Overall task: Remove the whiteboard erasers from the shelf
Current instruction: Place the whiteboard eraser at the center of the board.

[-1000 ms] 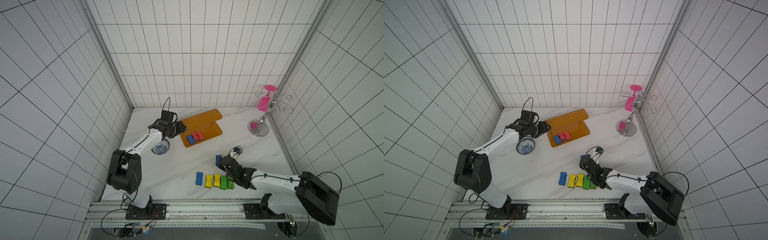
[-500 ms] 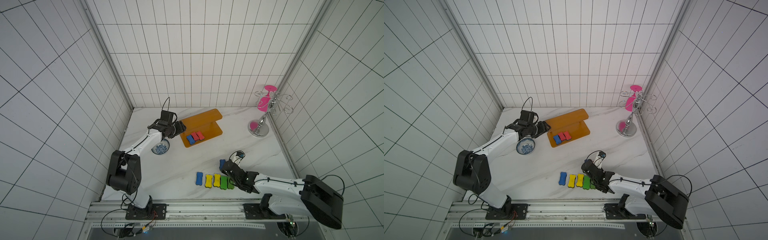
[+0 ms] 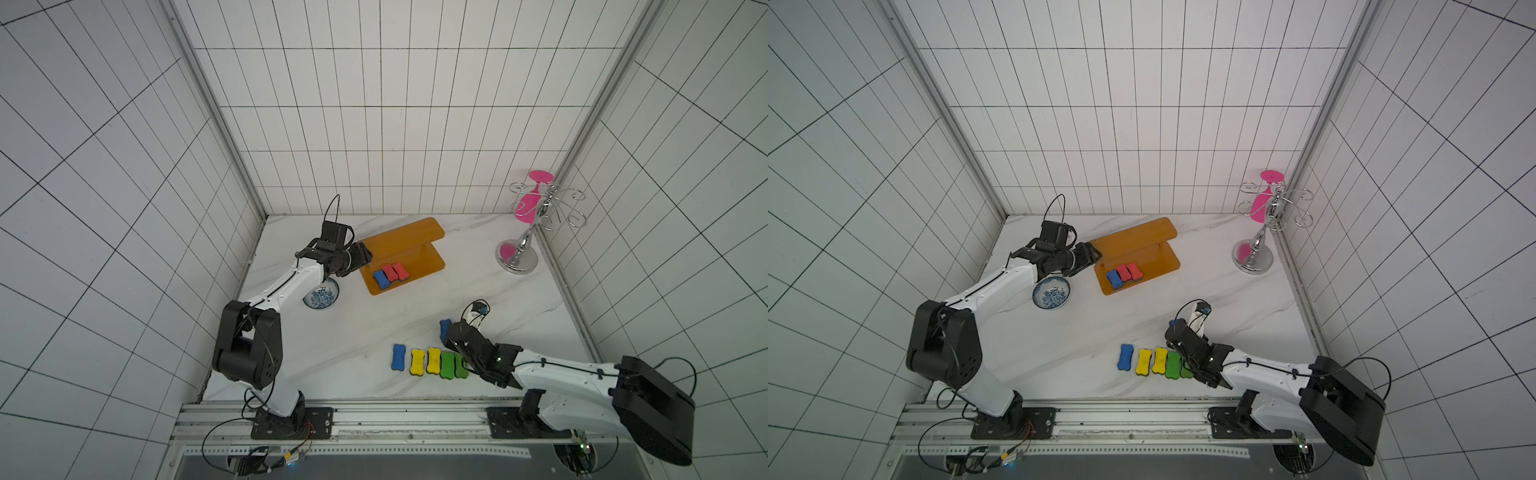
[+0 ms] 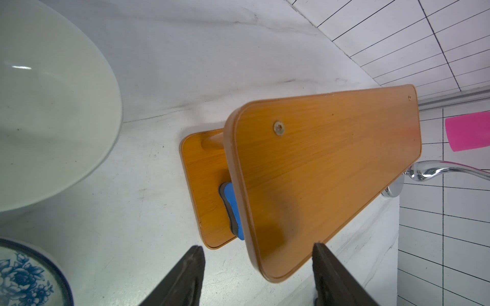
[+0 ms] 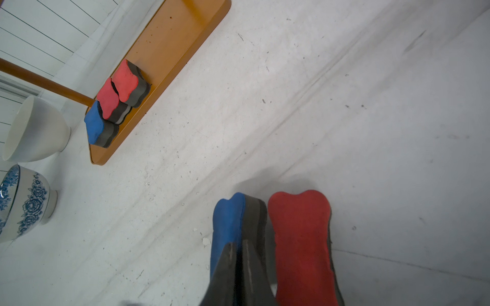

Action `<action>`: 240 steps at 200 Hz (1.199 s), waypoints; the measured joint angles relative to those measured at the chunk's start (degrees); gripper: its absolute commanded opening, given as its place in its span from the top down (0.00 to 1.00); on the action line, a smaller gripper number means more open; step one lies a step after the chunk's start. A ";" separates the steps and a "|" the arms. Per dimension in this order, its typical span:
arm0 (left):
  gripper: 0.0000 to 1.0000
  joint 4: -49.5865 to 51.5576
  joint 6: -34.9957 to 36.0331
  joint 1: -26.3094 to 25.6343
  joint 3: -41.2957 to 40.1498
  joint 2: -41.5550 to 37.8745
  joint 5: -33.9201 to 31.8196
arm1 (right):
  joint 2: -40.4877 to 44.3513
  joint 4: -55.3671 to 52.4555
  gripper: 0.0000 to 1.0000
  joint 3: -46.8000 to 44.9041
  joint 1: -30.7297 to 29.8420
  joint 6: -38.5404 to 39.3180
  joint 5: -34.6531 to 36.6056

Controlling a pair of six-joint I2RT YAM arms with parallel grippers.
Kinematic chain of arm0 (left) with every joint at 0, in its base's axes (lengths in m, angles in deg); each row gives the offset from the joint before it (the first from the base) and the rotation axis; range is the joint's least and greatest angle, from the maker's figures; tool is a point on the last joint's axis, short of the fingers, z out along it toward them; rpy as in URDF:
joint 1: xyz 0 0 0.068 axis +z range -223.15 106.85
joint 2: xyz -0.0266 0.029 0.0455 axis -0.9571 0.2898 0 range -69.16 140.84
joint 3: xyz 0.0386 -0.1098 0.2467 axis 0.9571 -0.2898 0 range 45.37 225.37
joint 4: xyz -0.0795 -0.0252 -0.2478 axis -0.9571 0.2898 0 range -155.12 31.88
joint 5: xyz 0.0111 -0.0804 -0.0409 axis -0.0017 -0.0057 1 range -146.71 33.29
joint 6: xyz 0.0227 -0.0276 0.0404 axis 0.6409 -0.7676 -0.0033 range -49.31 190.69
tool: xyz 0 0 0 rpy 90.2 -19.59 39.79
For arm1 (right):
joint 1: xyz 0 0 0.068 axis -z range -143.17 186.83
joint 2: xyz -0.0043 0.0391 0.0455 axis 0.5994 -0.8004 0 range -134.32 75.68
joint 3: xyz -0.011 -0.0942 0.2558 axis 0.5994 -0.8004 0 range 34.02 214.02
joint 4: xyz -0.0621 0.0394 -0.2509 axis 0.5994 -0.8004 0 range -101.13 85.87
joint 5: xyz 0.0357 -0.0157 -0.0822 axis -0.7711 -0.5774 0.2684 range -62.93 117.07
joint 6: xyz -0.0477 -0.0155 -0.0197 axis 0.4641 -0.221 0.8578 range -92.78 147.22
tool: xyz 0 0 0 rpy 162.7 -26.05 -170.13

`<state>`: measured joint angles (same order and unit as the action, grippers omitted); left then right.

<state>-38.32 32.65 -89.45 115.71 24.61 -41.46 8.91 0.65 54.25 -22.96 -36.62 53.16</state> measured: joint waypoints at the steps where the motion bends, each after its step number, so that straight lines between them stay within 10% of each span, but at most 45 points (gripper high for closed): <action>1: 0.32 0.00 0.00 0.00 0.00 0.00 0.00 | 0.00 0.00 0.88 -0.02 0.02 0.00 0.00; 240: 0.32 -0.02 0.13 0.00 0.00 0.00 0.00 | 2.71 -1.57 0.79 -2.14 1.33 0.39 -4.55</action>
<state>-38.34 32.78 -89.45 115.71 24.61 -41.46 11.62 -0.92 52.11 -21.63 -36.22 48.61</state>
